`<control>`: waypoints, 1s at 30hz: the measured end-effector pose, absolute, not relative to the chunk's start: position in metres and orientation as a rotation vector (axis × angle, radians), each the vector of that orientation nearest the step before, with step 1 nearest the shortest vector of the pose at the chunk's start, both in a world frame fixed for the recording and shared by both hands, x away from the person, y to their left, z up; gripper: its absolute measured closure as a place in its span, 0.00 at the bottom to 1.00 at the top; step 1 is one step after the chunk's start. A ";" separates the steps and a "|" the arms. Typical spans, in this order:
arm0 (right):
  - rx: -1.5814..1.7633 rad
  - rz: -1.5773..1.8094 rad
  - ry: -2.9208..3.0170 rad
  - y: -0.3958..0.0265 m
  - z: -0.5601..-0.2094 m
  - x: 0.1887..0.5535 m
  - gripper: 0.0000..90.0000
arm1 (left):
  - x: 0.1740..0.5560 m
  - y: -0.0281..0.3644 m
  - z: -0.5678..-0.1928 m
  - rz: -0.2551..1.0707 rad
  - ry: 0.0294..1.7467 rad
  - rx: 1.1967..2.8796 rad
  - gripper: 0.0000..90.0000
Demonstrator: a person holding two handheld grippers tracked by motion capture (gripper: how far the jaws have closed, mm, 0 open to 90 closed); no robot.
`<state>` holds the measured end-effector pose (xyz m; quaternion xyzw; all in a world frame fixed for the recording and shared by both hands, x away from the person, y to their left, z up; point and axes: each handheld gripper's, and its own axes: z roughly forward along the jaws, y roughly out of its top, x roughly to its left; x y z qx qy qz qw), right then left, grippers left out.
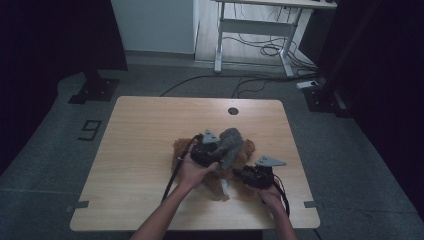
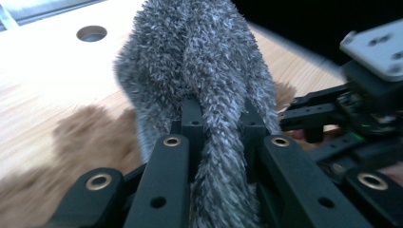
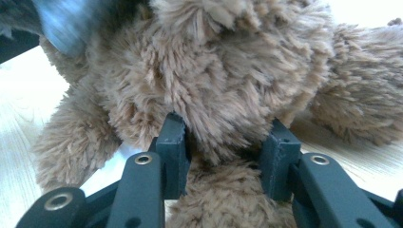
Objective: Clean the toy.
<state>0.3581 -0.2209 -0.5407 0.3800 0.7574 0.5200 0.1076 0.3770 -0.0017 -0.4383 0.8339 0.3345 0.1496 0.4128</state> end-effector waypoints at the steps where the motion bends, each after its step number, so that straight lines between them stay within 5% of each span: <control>1: 1.120 1.524 2.228 -0.221 -0.541 0.358 0.66 | 0.379 -0.006 -0.441 0.399 0.837 2.116 0.87; 7: 1.133 1.512 2.232 -0.221 -0.542 0.359 0.68 | 0.387 0.008 -0.440 0.382 0.903 2.092 0.86; 21: 1.125 1.508 2.244 -0.221 -0.543 0.359 0.68 | 0.383 0.119 -0.431 0.513 1.092 2.012 0.86; 30: 1.119 1.512 2.254 -0.220 -0.544 0.359 0.68 | 0.387 0.149 -0.458 0.510 1.187 1.987 0.87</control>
